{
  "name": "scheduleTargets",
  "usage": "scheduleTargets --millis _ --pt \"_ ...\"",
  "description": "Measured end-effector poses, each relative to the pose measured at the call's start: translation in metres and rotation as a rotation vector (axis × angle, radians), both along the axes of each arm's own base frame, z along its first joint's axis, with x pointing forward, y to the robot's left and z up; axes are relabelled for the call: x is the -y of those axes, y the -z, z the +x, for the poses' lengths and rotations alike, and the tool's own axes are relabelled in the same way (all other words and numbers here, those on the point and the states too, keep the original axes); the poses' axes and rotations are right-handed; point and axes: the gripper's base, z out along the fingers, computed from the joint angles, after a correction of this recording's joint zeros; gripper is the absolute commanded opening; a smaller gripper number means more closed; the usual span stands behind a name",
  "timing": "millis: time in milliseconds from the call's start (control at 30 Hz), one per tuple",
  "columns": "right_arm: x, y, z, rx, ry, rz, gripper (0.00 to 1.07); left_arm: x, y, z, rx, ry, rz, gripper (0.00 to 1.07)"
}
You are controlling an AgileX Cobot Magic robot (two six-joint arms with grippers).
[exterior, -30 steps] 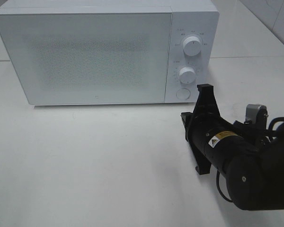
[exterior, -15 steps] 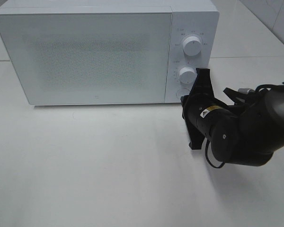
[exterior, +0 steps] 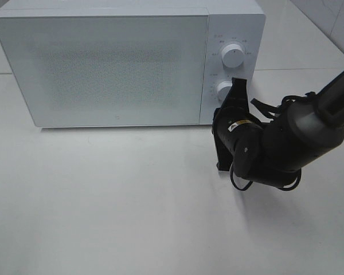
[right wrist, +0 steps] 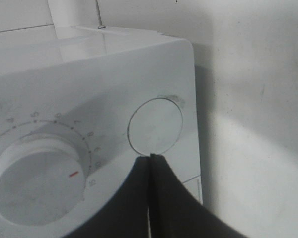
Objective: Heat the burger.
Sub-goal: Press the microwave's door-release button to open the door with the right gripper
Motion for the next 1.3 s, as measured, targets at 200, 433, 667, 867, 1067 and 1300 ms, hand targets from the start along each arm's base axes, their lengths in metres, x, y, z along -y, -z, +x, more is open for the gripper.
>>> scheduleTargets --millis 200,433,667,867,1067,1300 --pt "-0.003 0.006 0.007 -0.007 0.037 0.015 0.0 0.0 0.0 0.0 0.0 0.0 0.0 1.0" --pt "-0.005 0.012 0.015 -0.016 0.073 0.031 0.0 0.0 0.0 0.0 0.0 0.0 0.0 1.0" --pt "-0.001 0.011 0.022 -0.009 0.102 0.021 0.0 0.0 0.0 0.0 0.0 0.0 0.0 1.0" --pt "-0.002 0.011 0.024 -0.018 0.118 0.027 0.0 0.0 0.0 0.0 0.0 0.0 0.0 1.0" --pt "-0.004 0.012 0.027 -0.016 0.144 0.044 0.0 0.0 0.0 0.0 0.0 0.0 0.0 1.0" --pt "-0.007 0.013 0.03 -0.002 0.178 0.06 0.0 0.0 0.0 0.0 0.0 0.0 0.0 1.0"
